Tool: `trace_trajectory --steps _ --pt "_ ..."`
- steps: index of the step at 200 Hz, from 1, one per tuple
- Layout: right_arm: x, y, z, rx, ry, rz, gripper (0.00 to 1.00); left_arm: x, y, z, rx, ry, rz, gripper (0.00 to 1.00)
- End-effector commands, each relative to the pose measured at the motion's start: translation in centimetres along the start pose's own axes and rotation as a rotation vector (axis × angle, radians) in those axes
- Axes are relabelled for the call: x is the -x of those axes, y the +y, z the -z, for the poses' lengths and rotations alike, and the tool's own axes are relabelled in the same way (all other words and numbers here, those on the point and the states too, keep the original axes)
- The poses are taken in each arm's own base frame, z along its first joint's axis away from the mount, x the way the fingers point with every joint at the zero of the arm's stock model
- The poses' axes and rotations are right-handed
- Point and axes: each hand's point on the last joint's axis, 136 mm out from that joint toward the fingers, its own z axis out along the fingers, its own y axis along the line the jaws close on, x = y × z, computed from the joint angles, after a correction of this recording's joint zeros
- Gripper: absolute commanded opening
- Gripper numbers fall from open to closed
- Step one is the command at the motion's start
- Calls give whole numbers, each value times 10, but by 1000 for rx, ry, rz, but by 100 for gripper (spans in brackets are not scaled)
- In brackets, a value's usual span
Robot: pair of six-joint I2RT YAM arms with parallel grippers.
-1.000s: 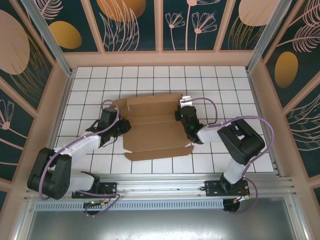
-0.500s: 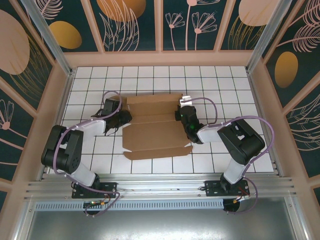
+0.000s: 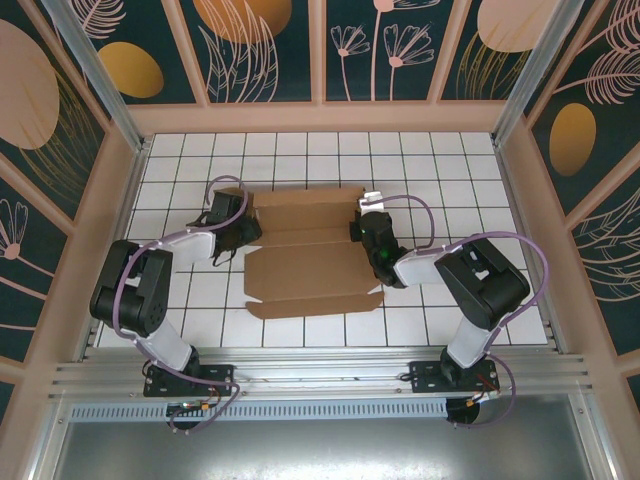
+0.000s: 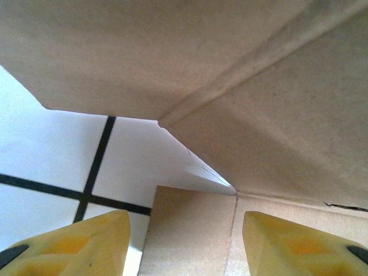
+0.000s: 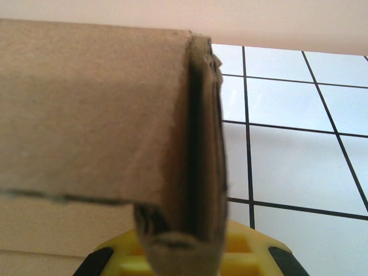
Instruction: Fold the paper box
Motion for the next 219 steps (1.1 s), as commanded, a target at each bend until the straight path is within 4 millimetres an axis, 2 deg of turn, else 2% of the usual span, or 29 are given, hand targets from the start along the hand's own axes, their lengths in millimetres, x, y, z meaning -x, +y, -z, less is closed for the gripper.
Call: trace_trajectory --steps 1,12,21,47,86,101,107,172,209,212,219 --pt "-18 9 0 30 60 23 0 1 11 -7 56 8 -18 56" --pt "-19 10 0 33 60 22 0 0 8 -8 40 15 -14 57" --pt "-18 10 1 34 58 20 0 -10 10 -19 38 59 -12 57" --pt "-18 12 1 44 59 14 0 -21 -5 -26 -59 112 19 57" --pt "-17 13 1 52 57 8 0 -11 -41 -9 -249 85 33 54" --pt "-17 13 1 52 56 9 0 -11 -49 -6 -296 88 35 52" --pt "-17 13 1 50 57 9 0 -4 -56 4 -325 64 33 52" --pt "-14 15 -2 53 58 15 0 -1 -74 15 -419 70 48 49" --pt "-13 17 -3 55 61 17 0 -15 -71 5 -433 117 73 49" --pt "-13 17 -3 57 62 18 0 -21 -67 -3 -422 138 82 49" --pt "-13 18 -3 57 61 18 0 -24 -66 -6 -423 147 89 49"
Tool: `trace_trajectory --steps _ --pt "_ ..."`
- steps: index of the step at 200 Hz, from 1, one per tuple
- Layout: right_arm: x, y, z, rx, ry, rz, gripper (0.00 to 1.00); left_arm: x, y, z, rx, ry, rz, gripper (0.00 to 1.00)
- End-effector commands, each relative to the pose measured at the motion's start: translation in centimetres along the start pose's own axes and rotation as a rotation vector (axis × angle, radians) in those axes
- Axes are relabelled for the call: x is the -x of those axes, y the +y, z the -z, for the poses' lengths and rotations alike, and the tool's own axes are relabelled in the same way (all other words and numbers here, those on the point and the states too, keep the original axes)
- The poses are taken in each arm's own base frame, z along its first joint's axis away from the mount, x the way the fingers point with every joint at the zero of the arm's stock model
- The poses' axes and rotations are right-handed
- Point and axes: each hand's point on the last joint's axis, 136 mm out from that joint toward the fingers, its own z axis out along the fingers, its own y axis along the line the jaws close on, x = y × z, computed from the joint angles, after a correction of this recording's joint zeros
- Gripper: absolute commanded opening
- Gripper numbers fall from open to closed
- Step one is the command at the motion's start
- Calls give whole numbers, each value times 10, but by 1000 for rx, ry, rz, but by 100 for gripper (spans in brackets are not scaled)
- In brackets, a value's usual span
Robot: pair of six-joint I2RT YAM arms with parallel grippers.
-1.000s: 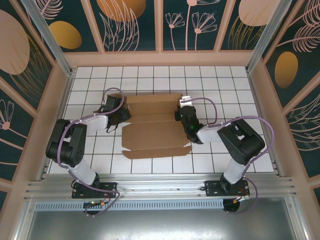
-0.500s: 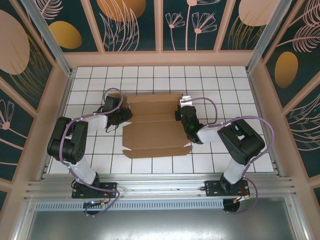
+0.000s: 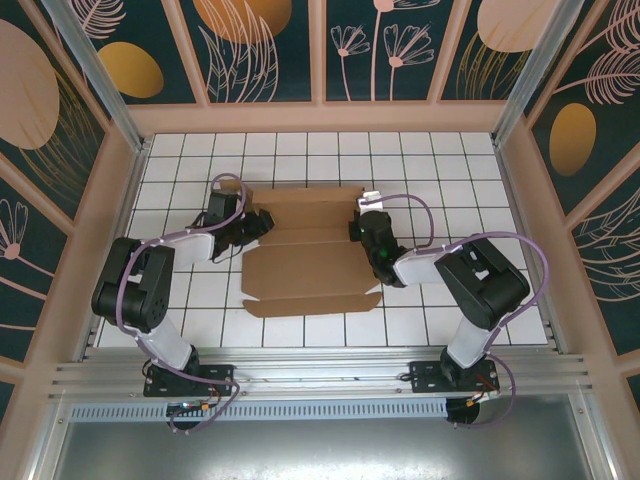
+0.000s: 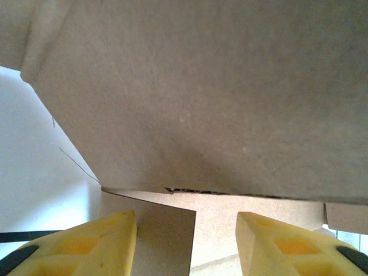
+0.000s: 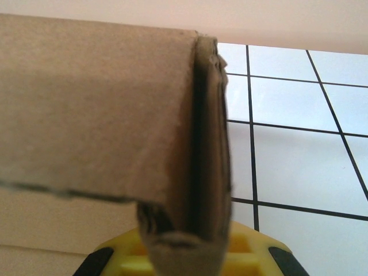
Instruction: Fold the paper box
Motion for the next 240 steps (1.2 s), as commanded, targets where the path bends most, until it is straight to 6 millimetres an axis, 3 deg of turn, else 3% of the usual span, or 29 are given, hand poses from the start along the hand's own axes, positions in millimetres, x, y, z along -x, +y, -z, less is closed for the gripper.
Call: trace_trajectory --steps 1,65,111,177,205,240 --pt "-14 14 -2 45 54 15 0 -14 -3 -12 -59 51 25 49" --pt "-16 9 -3 20 56 26 0 -22 8 -19 -32 78 56 49" --pt "-10 -10 0 -23 44 0 0 -1 -11 17 -7 -2 -10 52" --pt "-8 -27 0 -57 40 -16 0 -19 0 58 75 6 -47 52" --pt "-7 -32 -1 -65 39 -24 0 -15 3 77 131 -18 -91 52" --pt "-3 -35 -1 -70 34 -21 0 -1 -7 99 158 -69 -152 49"
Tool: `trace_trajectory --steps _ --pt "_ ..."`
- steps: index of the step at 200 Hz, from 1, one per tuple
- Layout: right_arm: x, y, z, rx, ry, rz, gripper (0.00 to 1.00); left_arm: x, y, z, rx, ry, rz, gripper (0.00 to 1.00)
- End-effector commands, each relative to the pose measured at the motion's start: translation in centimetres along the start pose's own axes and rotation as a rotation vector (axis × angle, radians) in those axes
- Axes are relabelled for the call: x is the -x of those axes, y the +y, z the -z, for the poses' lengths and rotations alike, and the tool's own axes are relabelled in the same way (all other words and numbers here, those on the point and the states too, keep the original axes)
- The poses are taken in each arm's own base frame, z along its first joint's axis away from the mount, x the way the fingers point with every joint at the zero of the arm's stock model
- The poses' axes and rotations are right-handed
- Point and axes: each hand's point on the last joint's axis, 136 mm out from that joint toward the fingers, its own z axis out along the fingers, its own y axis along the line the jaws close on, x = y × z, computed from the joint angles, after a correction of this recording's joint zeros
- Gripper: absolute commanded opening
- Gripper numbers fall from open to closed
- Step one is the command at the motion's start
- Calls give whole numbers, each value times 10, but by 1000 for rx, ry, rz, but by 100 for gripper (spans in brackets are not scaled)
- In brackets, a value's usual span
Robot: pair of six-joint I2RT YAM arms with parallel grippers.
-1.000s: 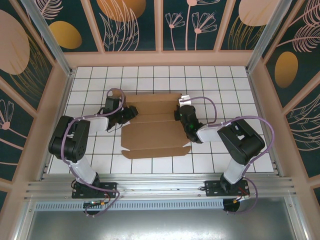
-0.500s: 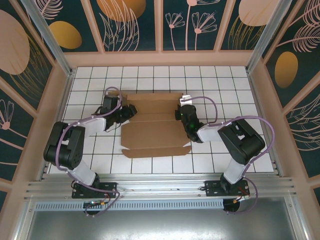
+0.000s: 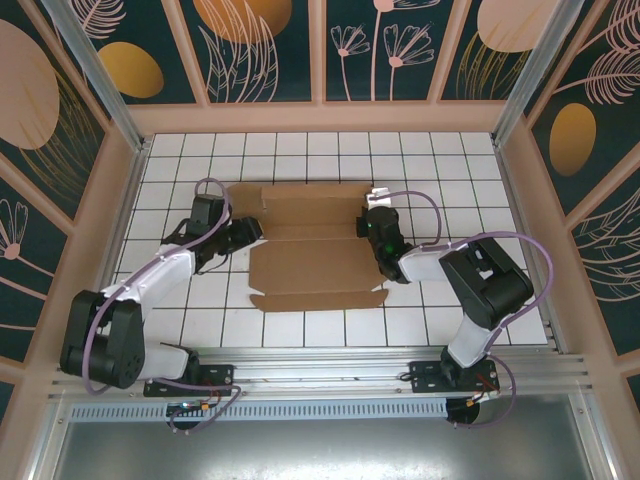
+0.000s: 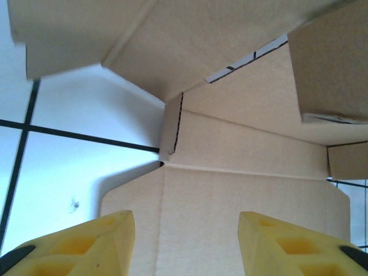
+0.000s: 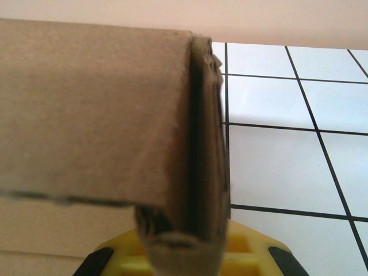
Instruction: Fold the paper box
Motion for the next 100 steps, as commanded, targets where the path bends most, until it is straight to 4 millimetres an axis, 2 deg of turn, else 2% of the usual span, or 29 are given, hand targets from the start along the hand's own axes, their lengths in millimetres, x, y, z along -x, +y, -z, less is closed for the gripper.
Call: trace_trajectory --steps 1,30,47,57,66,100 --pt "-5 -9 5 -23 25 6 0 10 1 19 61 -29 -68 49" --pt "-4 -10 6 -23 22 13 0 56 -5 60 169 -207 -179 44" --pt "-5 -9 6 -21 23 20 0 83 1 79 278 -306 -231 46" --pt "-6 -9 6 -20 25 22 0 90 8 81 335 -335 -260 49" --pt "-5 -9 6 -18 25 22 0 97 7 82 341 -364 -274 52" --pt "-4 -8 5 -16 23 30 0 97 -25 68 127 -406 -334 63"
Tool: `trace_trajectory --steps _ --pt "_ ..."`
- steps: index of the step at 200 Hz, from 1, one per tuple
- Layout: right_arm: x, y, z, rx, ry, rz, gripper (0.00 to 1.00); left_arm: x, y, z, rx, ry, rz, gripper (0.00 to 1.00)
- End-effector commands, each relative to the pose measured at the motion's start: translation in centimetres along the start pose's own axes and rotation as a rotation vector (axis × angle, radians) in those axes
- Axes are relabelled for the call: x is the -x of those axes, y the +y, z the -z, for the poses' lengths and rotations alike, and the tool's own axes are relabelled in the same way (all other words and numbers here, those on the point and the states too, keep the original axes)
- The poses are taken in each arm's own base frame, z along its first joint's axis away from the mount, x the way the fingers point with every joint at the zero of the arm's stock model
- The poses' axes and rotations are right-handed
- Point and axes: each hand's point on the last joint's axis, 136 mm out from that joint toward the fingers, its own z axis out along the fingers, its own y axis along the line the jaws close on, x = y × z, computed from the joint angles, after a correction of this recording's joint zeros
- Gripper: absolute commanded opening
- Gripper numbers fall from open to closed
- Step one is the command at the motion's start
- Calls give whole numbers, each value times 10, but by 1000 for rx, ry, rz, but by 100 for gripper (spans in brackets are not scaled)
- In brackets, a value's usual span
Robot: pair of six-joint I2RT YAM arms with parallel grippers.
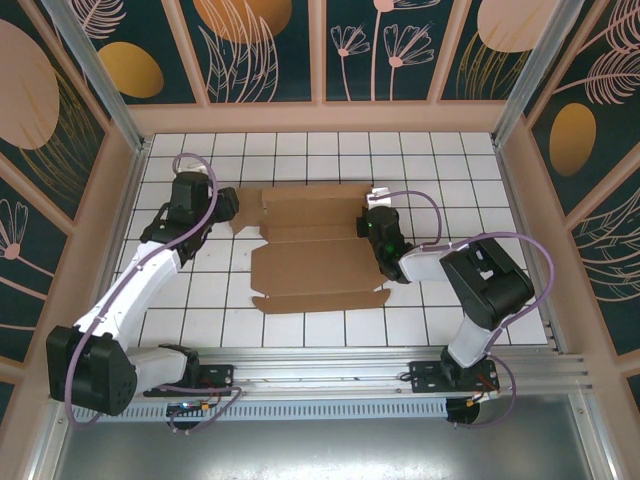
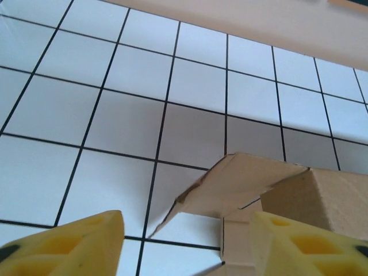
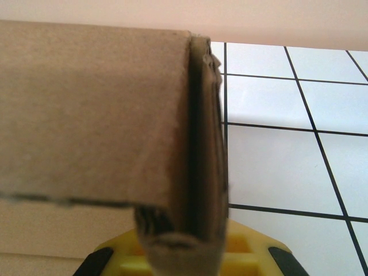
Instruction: Fold the paper box
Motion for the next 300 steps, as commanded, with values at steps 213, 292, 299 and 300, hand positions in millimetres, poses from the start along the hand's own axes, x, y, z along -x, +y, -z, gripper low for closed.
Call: trace_trajectory --steps 213,292,299,300 --pt "-5 4 4 20 21 14 0 -20 -23 -73 -102 61 3 7" --pt "-2 28 6 41 16 18 0 -13 -20 -91 -75 17 559 1" --pt "-2 28 6 38 18 17 0 -12 -25 -92 -96 12 599 1" --pt "-2 28 6 38 18 17 0 -12 -25 -92 -99 11 605 1"
